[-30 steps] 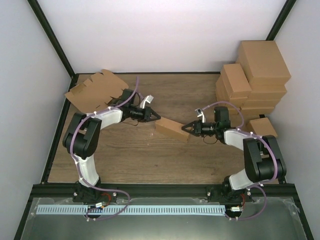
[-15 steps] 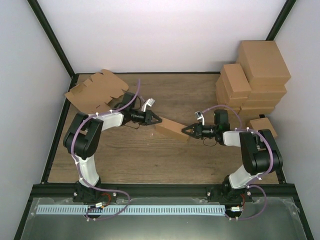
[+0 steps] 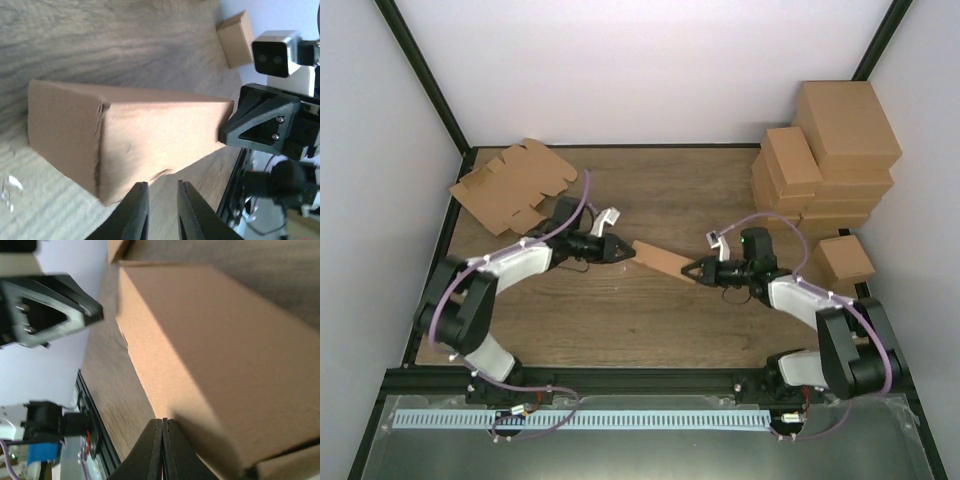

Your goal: Fold the paper box

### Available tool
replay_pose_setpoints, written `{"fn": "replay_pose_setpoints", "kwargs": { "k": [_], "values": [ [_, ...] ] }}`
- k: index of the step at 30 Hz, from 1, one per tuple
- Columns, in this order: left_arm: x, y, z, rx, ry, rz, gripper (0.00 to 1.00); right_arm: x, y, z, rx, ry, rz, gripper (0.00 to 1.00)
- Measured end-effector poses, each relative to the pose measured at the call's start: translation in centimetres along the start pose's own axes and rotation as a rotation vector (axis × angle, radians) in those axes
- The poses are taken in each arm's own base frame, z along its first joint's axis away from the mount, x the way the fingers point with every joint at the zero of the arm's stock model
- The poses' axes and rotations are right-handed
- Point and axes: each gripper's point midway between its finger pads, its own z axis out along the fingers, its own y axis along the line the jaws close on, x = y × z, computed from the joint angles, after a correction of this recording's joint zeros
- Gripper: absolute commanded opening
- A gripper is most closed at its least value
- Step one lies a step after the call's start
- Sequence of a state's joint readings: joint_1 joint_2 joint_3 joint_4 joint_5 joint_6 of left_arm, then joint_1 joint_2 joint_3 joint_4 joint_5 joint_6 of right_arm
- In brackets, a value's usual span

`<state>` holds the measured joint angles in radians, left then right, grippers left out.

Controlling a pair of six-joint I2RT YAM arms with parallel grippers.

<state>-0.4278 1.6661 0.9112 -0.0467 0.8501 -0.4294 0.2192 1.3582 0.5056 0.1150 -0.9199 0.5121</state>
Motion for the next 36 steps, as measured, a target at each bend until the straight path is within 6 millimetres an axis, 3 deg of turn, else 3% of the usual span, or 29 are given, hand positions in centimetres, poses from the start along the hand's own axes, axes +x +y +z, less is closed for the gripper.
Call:
{"fn": "replay_pose_setpoints", "kwargs": {
  "k": [1,2,4,6,10,12,15,19,21,27,32,36],
  "values": [
    [0.6,-0.4,-0.5,-0.014,-0.006,0.005,0.50,1.0,0.2,0.1,0.012,0.006,-0.012,0.02],
    [1.1,-1.0,-1.0,-0.026,-0.014,0.016,0.60,1.9,0.4,0.2,0.016,0.016,-0.019,0.02],
    [1.8,-2.1,-2.0,-0.049,-0.042,0.033,0.92,4.2,0.4,0.3,0.030,0.045,-0.018,0.04],
    [2.3,-3.1,-3.5,-0.069,-0.086,0.041,1.00,6.3,-0.1,0.0,0.055,0.062,0.006,0.12],
    [2.8,-3.3,-5.5,-0.112,-0.175,0.004,1.00,7.9,-1.1,-0.9,0.121,0.069,0.058,0.39],
    [3.1,-2.3,-6.0,-0.161,-0.206,-0.057,0.99,7.2,-0.5,-1.4,0.133,0.048,0.040,0.52],
    [3.5,-0.6,-5.7,-0.206,-0.203,-0.139,0.84,4.8,1.0,-2.0,0.158,-0.003,-0.015,0.68],
    [5.5,2.1,-3.1,-0.236,-0.094,-0.210,0.56,1.5,2.0,-2.6,0.215,-0.073,-0.068,0.75],
    [6.8,2.8,-2.0,-0.251,-0.045,-0.232,0.52,0.9,1.6,-2.7,0.244,-0.086,-0.066,0.77],
    [9.2,2.5,-0.6,-0.235,0.020,-0.232,0.38,1.0,-1.5,-2.8,0.324,-0.064,0.003,0.77],
    [9.4,2.6,-0.1,-0.214,0.024,-0.237,0.33,1.8,-2.7,-2.2,0.326,-0.027,0.035,0.78],
    [9.7,2.9,0.6,-0.194,0.043,-0.241,0.38,2.7,-3.3,-1.7,0.318,0.002,0.052,0.79]
  ]
}}
